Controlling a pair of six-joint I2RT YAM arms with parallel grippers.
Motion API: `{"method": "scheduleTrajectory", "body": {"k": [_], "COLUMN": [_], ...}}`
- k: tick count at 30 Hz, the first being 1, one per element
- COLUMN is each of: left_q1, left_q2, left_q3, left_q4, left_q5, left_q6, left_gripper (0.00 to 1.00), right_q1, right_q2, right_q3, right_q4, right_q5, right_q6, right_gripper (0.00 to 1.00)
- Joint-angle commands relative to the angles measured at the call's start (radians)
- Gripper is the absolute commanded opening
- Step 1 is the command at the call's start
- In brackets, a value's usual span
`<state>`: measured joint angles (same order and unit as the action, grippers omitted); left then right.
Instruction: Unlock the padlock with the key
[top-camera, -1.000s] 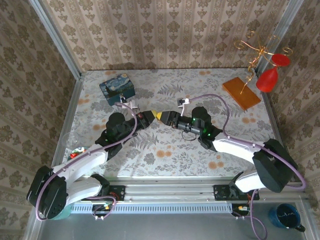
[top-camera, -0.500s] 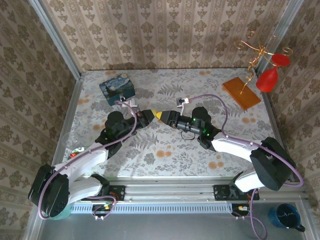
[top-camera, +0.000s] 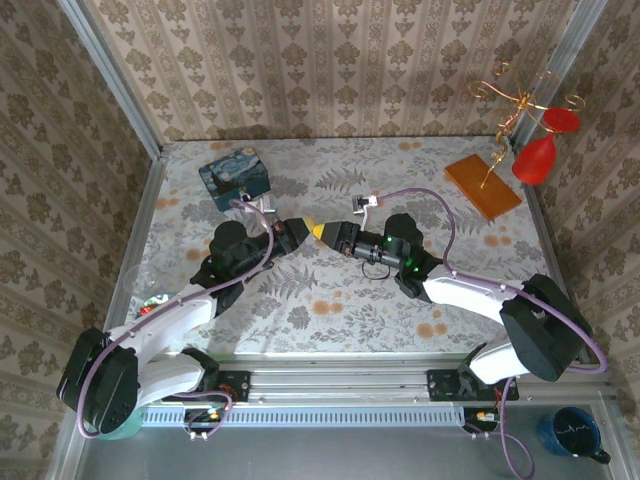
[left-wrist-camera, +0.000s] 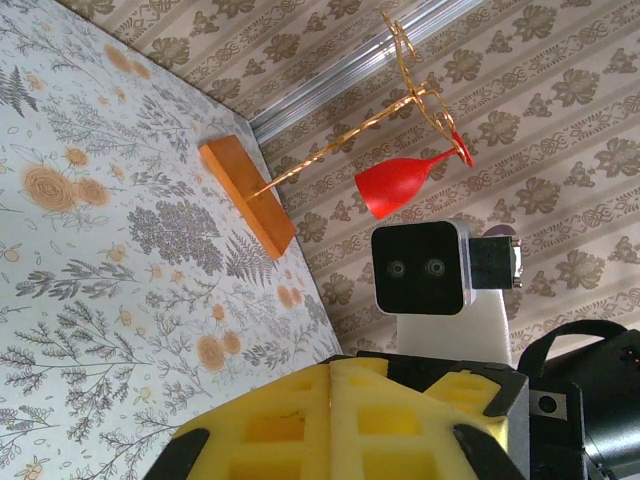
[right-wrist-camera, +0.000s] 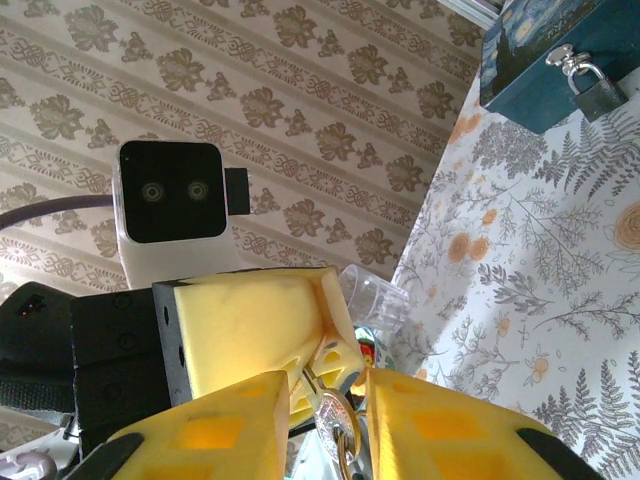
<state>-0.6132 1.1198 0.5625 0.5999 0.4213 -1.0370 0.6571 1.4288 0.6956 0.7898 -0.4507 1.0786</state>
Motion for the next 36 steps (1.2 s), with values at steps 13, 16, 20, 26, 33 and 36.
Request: {"method": "scheduleTrajectory", "body": {"k": [13,16,20,26,33,36], "left_q1": [0.007,0.007,0.007,0.007,0.040,0.083], "left_q2": [0.003,0.003,0.003,0.008,0.000,0.029], "left_q3": [0.034,0.034,0.038,0.063,0.205,0.372], "left_q4": [0.023,0.021,0.015,-0.020,-0.399,-0.791], "left_q5": [0.017,0.017,0.014,0.011,-0.010,-0.164], "left_q6": [-0.005,-0.005,-0.002,0.022,0.213,0.370], "left_gripper": [0.00,0.00,0.00,0.04,0.36,0.47], "right_q1": [0.012,0.013,0.012,0.013,0.013,0.013], "right_q2": [-0.001,-0.003,-0.009,-0.023,-0.082,-0.142], "right_q3": [-0.010,-0.010,-0.014,-0.017,-0.063,-0.081], "right_q4": [0.052,0.051,0.049,0.029,-0.018,-0.154], "right_q5": [-0.031,-0.030,-0.025,-0.013,0.090,0.188], "right_q6": [0.013,0.012,0.009,-0.004,-0.009,-0.052], "right_gripper": [0.18,0.14,0.09,0.03,0.00,0.00]}}
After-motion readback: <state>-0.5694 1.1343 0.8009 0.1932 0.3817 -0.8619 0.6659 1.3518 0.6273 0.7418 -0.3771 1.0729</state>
